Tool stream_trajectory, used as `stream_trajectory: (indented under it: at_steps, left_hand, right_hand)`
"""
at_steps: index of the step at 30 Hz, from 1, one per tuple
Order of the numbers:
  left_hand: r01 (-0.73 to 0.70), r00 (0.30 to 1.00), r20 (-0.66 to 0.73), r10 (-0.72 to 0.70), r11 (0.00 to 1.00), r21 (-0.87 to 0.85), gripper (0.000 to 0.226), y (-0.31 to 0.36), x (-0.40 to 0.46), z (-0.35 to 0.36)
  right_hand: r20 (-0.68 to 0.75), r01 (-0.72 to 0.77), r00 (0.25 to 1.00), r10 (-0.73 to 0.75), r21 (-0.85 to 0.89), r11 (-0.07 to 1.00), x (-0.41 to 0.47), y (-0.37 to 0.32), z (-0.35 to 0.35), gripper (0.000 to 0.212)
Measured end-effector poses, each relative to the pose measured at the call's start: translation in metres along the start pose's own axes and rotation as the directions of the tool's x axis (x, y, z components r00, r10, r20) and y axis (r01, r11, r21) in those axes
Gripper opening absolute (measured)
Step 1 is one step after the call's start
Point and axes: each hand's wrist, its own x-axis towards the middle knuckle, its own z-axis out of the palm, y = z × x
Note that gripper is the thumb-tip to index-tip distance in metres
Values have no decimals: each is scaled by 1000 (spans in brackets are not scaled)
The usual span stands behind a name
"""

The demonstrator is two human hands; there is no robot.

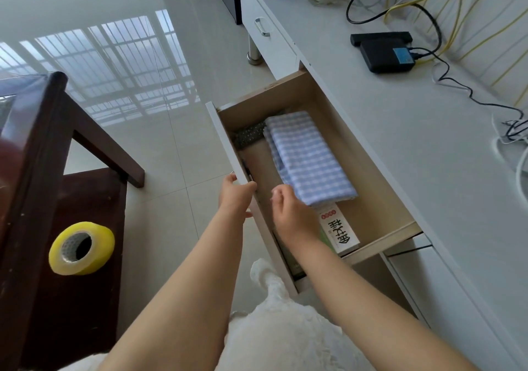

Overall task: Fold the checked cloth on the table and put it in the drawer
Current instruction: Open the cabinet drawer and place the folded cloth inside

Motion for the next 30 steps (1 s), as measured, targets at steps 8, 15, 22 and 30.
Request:
stream_trajectory:
  at_steps: [8,15,22,30]
  left_hand:
    - [-5,999,34,4,1000,24,65,2,0,-1]
    - [-20,999,37,18,999,40,63,8,-2,1]
    - [-84,996,35,81,994,71,65,24,-6,6]
    - [-146,983,126,136,986,77,79,53,-18,43]
  right_hand:
    - [362,56,909,204,-593,803,56,58,-2,43]
    - [411,-103,870,272,-387,916,63,55,-2,46]
    - [-167,19,986,-26,-40,999,50,51,-57,25]
    - [-331,-256,924,193,-160,953,66,114,-139,35]
